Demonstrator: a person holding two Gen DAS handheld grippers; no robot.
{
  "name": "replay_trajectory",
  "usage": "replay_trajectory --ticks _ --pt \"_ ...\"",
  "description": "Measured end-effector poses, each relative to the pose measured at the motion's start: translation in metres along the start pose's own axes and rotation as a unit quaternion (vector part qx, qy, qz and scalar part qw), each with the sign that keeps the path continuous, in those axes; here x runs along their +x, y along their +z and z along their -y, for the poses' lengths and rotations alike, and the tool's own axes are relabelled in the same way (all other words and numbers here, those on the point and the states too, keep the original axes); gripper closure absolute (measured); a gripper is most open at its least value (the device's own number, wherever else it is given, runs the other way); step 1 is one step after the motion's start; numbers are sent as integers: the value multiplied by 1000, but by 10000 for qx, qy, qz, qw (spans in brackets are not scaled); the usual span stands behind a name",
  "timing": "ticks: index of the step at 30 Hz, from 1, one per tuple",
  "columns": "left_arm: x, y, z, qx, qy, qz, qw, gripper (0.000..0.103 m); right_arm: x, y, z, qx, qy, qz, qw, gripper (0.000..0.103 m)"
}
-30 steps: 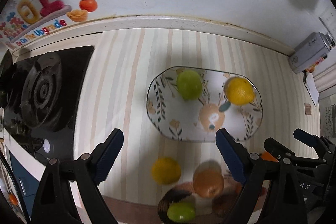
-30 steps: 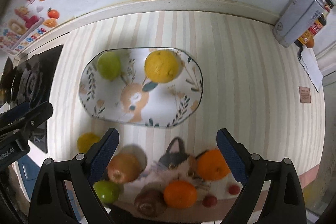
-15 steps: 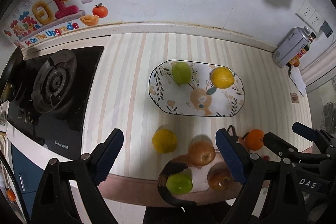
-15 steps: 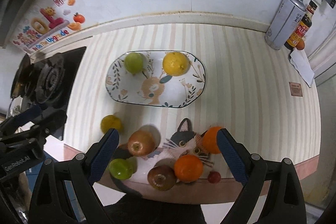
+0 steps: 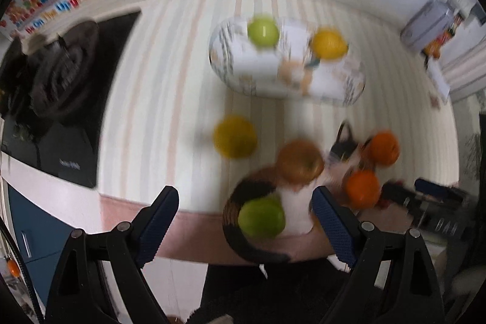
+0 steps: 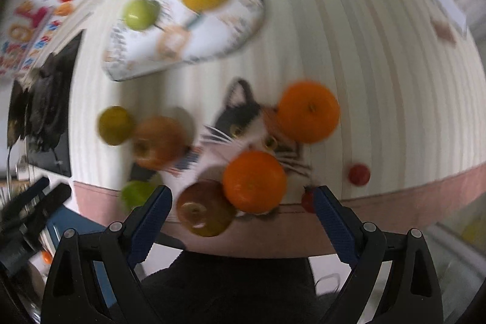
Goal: Organize fruits
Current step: 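Move both tools back over the fruits on the cat placemat, then grasp a green apple with the left tool while the right tool grasps an orange, then carry the green apple and orange onto the plate and release both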
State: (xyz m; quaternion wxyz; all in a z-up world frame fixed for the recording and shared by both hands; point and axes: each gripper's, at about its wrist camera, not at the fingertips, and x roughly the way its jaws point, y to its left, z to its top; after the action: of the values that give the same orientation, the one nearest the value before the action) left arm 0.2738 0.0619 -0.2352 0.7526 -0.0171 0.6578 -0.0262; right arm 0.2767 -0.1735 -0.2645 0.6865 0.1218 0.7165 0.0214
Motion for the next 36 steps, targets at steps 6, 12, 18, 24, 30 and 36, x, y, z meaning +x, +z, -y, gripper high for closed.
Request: replay_trajectory --ticks 6,12,18,24,30,36 --pt "58 -16 -1 -73 -101 -738 9972 13 32 1 20 316 143 -229 9991 8" --pt "86 -25 6 -42 -279 -1037 9942 13 47 1 21 364 143 -253 9989 14" --pt "105 -30 17 60 -376 -1212 9919 16 55 6 18 293 194 -297 9989 28" --pt "113 -36 21 134 -271 -1158 9928 44 67 7 14 244 142 -408 9988 34" --pt "110 -40 17 253 -300 -1116 9930 44 70 8 13 141 155 -408 9989 36" --pt "101 -27 20 225 -418 -1177 9919 44 51 10 8 68 269 -256 9993 36"
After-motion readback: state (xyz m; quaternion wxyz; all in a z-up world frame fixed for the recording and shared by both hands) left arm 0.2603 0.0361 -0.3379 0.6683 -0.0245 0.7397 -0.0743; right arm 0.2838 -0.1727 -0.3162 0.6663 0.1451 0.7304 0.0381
